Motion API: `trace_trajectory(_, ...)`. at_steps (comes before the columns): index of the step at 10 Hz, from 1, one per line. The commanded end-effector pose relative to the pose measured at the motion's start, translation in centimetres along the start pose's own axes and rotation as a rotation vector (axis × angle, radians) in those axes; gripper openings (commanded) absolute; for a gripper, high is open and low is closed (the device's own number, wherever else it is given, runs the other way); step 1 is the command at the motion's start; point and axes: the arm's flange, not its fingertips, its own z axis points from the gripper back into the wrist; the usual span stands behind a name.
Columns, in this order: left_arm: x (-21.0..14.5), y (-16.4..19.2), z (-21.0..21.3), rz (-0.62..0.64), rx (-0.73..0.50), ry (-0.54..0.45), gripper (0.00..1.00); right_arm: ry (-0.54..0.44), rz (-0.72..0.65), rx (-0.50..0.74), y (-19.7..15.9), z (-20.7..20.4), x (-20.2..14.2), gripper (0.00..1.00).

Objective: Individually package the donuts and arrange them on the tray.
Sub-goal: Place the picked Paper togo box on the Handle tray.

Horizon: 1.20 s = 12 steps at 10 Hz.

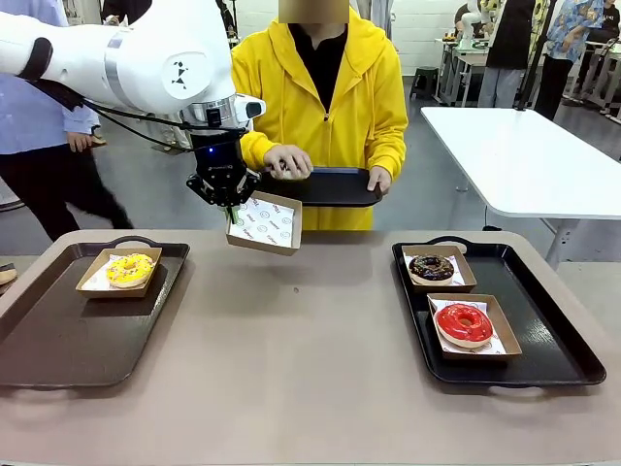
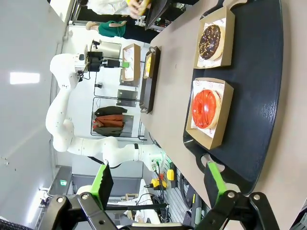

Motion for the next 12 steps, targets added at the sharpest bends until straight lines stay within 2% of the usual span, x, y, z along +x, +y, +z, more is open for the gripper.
trace_trajectory(1, -0.54, 0.14, 0.04, 0.020, 0.000, -0.013, 0.00, 0.002, -0.007, 0.005, 0.00, -0.04, -0.04, 1.00)
trace_trajectory(12, -0.54, 0.14, 0.04, 0.020, 0.000, -0.013, 0.00, 0.002, -0.007, 0.005, 0.00, -0.04, -0.04, 1.00)
